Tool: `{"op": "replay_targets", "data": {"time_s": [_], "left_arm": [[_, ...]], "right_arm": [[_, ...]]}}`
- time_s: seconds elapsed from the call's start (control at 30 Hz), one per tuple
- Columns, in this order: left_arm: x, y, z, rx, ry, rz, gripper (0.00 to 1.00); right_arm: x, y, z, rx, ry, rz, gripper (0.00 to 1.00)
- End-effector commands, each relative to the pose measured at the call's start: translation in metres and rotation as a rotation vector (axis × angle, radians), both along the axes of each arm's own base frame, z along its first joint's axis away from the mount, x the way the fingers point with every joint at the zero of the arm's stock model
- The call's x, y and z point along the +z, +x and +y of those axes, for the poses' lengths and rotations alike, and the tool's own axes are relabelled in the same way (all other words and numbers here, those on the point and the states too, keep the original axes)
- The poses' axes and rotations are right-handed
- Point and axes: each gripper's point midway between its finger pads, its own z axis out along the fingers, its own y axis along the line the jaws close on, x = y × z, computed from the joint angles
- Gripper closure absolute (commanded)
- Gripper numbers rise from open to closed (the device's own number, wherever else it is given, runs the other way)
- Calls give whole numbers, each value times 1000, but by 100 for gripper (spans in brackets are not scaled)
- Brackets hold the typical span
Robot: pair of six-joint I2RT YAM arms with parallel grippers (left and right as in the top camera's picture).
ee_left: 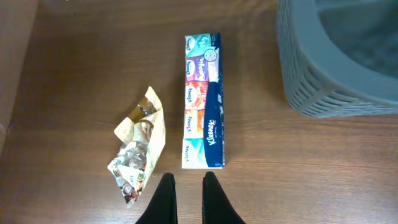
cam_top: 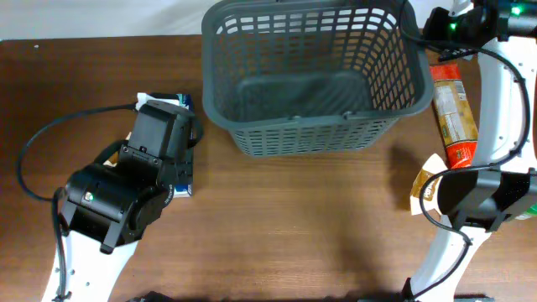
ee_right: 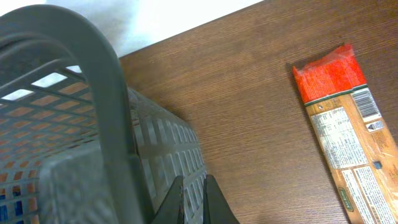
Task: Pack container
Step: 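Withdraw both grippers from the basket toward the table edges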
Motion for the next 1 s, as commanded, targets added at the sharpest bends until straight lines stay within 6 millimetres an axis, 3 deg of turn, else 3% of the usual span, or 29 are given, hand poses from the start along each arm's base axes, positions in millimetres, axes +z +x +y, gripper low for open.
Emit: {"op": "replay_targets", "data": {"time_s": [0.0,0.37,0.7,0.9,0.97], "left_arm": [[10,-2,6,10,5,-29,99],[10,-2,6,10,5,-29,98],[10,-2,5,10,5,-29,98],[9,-2,6,10,5,-28,98],[10,-2,6,10,5,-28,98]], "right_arm": [[-2,2,17,46,11,2,96],[-2,2,23,62,34,0,96],[-1,2,45,107,49,-1,96],[-5,-1,41,88,17,22,96],[-10,-6,27,-1,-25,58,96]]}}
